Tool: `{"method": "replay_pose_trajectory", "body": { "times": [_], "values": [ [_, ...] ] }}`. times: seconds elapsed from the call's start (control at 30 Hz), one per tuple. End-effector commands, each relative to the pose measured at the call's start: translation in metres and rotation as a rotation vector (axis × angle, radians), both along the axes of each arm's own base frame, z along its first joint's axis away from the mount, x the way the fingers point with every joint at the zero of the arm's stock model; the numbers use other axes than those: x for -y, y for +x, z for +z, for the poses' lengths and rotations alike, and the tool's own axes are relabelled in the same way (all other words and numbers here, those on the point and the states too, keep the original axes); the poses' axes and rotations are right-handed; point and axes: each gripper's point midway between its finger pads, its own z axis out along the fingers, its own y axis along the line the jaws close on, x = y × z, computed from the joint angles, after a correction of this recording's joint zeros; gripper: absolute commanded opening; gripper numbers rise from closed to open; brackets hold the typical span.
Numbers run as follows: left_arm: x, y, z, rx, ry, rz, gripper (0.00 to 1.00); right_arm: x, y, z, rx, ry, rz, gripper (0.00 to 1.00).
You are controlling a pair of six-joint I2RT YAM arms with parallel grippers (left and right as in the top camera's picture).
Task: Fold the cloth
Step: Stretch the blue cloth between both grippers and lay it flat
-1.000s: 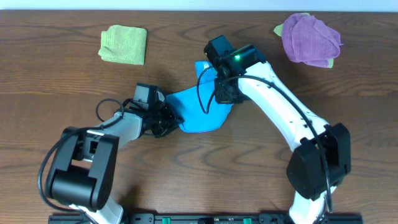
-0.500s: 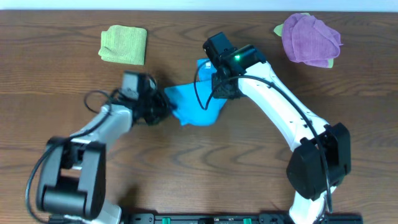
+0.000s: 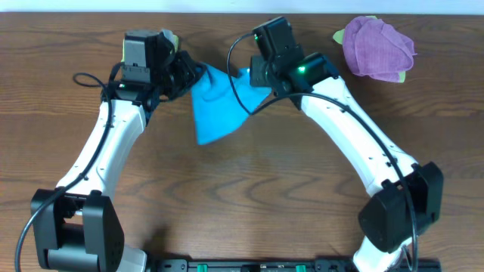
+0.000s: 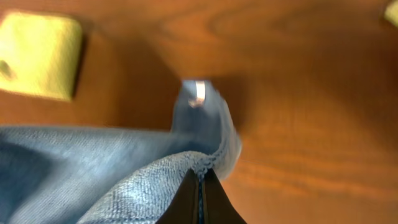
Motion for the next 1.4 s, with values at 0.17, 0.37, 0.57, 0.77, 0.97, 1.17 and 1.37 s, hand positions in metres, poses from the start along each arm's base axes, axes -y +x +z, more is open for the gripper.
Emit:
{"method": "replay_pose_trajectory", "body": {
  "times": [0.17, 0.37, 0.57, 0.77, 0.97, 1.17, 1.37],
  "values": [
    [-0.017, 0.045, 0.029, 0.194, 0.066, 0.106, 0.06, 0.028, 0.045, 0.04, 0.198, 0.018, -0.029, 0.02],
    [-0.016, 0.074, 0.026, 0.223, 0.068, 0.124, 0.06, 0.054, 0.073, 0.059, 0.298, 0.046, -0.089, 0.02],
    [-0.012, 0.105, 0.027, 0.242, 0.063, 0.125, 0.06, 0.068, 0.093, 0.048, 0.319, 0.044, -0.114, 0.02],
    [-0.007, 0.114, 0.032, 0.253, 0.076, 0.084, 0.06, 0.071, 0.099, 0.025, 0.281, 0.02, -0.113, 0.02],
    [-0.006, 0.092, 0.013, 0.155, 0.089, 0.0, 0.06, 0.076, 0.078, 0.019, 0.197, -0.012, -0.107, 0.02],
    [-0.007, 0.056, -0.001, 0.048, 0.12, -0.12, 0.06, 0.086, 0.045, 0.017, 0.086, -0.055, -0.101, 0.02],
    [0.009, 0.011, -0.014, -0.043, 0.099, -0.314, 0.06, 0.086, 0.001, 0.004, -0.079, -0.072, -0.067, 0.01]
  ]
}}
